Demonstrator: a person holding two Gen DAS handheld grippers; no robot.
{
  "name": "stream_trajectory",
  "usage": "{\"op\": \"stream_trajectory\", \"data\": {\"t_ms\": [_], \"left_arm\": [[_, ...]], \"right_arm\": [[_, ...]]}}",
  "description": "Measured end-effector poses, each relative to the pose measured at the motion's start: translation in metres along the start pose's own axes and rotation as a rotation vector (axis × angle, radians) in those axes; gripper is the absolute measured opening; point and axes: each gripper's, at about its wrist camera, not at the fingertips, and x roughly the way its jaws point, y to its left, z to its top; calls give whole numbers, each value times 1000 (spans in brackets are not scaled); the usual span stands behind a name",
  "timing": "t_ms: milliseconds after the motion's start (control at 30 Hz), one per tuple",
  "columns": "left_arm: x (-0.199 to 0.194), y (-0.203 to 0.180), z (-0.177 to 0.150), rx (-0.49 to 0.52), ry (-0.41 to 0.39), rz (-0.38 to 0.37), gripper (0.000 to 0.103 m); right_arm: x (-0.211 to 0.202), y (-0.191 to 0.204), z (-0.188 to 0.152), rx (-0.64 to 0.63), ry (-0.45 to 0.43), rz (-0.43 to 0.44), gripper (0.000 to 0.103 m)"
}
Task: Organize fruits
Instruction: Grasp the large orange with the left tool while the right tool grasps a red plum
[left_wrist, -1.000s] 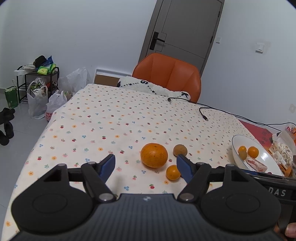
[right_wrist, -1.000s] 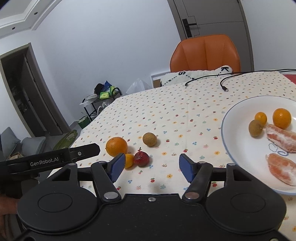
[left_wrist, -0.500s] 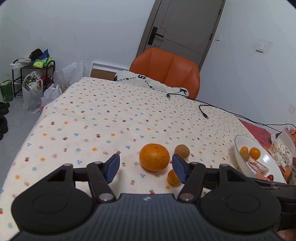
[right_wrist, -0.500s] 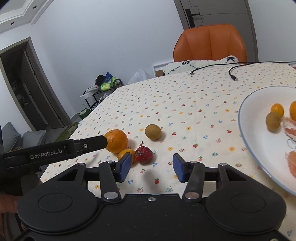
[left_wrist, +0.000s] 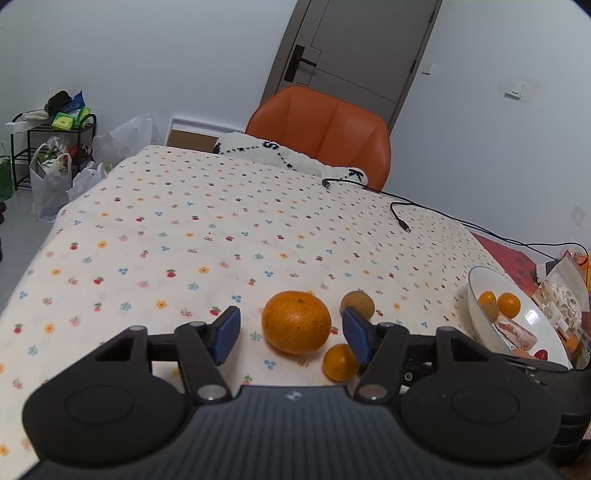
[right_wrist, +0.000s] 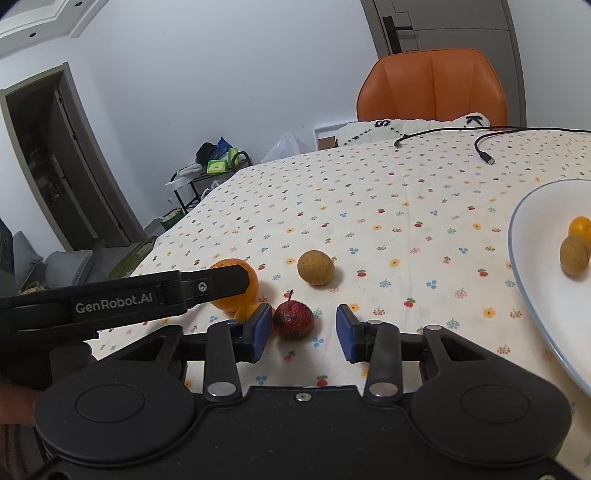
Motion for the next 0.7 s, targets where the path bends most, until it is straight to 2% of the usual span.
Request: {"op": "stream_trajectory", "data": {"t_ms": [133,200,300,700], "left_arm": [[7,2,0,-11,19,-2,49],[8,3,-2,-21,22,-13,42],[6,1,-3,-11,19,-8,41],[-13,-8,1,3,-2,-14,41]], "right_arm": [[1,2,-1,-12,-3,3,36],[1,4,-1,-22,-4,2,35],[0,5,-2,-22,4,16,25],[-14,3,-2,-17,-19,7,23]]}}
